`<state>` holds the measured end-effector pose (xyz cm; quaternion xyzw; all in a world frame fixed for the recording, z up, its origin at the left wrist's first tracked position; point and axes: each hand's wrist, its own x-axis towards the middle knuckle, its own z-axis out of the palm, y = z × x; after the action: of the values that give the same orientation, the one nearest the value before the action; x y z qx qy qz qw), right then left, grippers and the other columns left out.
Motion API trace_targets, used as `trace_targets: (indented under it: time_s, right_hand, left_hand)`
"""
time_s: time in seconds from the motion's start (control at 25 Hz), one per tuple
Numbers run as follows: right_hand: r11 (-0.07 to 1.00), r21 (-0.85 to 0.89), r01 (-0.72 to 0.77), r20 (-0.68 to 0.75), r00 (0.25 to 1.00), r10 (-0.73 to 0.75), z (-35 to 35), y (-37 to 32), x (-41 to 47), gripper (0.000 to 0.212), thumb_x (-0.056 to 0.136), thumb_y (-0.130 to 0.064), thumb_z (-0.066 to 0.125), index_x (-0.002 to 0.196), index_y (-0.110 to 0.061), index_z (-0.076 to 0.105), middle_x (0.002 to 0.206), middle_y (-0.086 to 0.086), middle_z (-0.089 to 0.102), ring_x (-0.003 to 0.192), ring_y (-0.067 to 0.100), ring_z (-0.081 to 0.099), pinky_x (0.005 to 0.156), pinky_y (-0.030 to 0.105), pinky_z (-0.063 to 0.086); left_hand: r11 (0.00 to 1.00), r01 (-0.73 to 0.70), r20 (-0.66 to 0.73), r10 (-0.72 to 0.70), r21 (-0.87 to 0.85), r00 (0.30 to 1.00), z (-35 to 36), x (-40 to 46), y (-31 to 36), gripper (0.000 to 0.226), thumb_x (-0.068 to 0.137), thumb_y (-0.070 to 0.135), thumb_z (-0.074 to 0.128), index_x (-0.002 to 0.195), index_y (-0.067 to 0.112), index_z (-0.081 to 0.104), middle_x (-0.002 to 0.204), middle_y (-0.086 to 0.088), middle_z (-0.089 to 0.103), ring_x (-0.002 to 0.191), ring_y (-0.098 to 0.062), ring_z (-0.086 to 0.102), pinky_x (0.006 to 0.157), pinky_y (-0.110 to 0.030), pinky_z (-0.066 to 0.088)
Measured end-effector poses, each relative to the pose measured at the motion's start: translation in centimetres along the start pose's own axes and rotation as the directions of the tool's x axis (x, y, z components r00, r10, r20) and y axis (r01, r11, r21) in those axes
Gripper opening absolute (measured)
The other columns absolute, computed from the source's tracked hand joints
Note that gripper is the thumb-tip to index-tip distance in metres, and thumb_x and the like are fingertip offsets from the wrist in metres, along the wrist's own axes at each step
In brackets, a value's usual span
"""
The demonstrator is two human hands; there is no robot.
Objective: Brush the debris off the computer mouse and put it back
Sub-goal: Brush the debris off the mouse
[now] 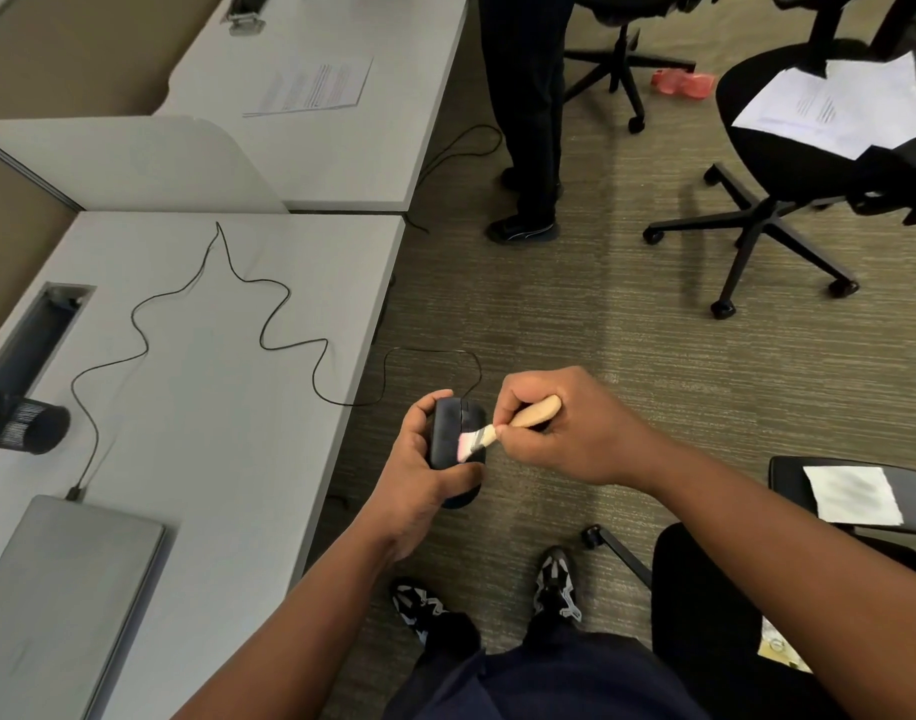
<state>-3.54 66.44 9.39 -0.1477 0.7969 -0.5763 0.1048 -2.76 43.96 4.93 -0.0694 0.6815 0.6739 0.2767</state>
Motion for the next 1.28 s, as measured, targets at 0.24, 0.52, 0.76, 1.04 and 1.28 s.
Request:
trace_targets:
  time_s: [0.24,0.52,0.76,1.04,1.28]
  right_hand:
    - [0.998,-0.067,0.012,-0.093,0.996,-0.019,-0.2,0.6,0.7,0.005,0.084,-0.020,0.068,0.079,-0.019,0.068,0.072,-0.005,0.067,0.062,0.013,0.059,0.056,0.022,0.044]
    - [0.998,0.062,-0.029,-0.032,0.999,0.031,-0.6,-0.1,0.7,0.010,0.082,-0.015,0.070,0.079,-0.024,0.070,0.070,-0.012,0.065,0.058,0.000,0.054,0.054,0.016,0.041]
    - [0.998,-0.029,-0.062,-0.091,0.994,0.059,-0.7,0.2,1.2,0.003,0.078,-0.026,0.069,0.076,-0.024,0.068,0.069,-0.003,0.066,0.057,0.003,0.053,0.052,0.021,0.043]
    - [1.000,-0.017,0.000,-0.130,0.992,-0.002,-0.5,0.2,0.9,0.004,0.079,-0.024,0.068,0.077,-0.022,0.069,0.068,-0.004,0.066,0.056,0.008,0.056,0.051,0.020,0.043]
    - [0.998,-0.068,-0.018,-0.103,0.995,0.011,0.2,0.5,1.0,0.003,0.078,-0.024,0.067,0.076,-0.023,0.068,0.069,-0.004,0.068,0.058,0.007,0.056,0.052,0.020,0.043]
  left_hand:
    - [0.999,0.046,0.007,-0.045,-0.021,0.999,0.2,-0.1,0.9,0.085,0.067,-0.001,0.075,0.140,0.039,0.054,0.127,0.006,0.066,0.099,-0.012,0.068,0.076,-0.029,0.058]
    - [0.956,0.140,-0.006,-0.147,-0.259,0.989,0.5,-0.2,1.8,0.041,0.101,0.024,0.047,0.139,0.025,0.063,0.144,-0.018,0.062,0.121,-0.038,0.059,0.086,-0.047,0.052]
    - [0.969,0.166,-0.033,-0.175,-0.182,0.984,0.4,-0.3,1.9,0.042,0.108,0.018,0.038,0.134,0.034,0.068,0.135,-0.004,0.068,0.121,-0.031,0.060,0.093,-0.050,0.053]
    - [0.969,0.167,-0.055,-0.180,-0.181,0.982,0.8,-0.4,2.4,0.041,0.108,0.017,0.041,0.135,0.034,0.067,0.137,-0.007,0.065,0.118,-0.029,0.061,0.093,-0.049,0.052]
    - [0.968,0.179,-0.058,-0.192,-0.178,0.980,0.8,-0.5,2.3,0.041,0.109,0.018,0.041,0.135,0.036,0.067,0.136,-0.005,0.067,0.115,-0.027,0.061,0.083,-0.042,0.053]
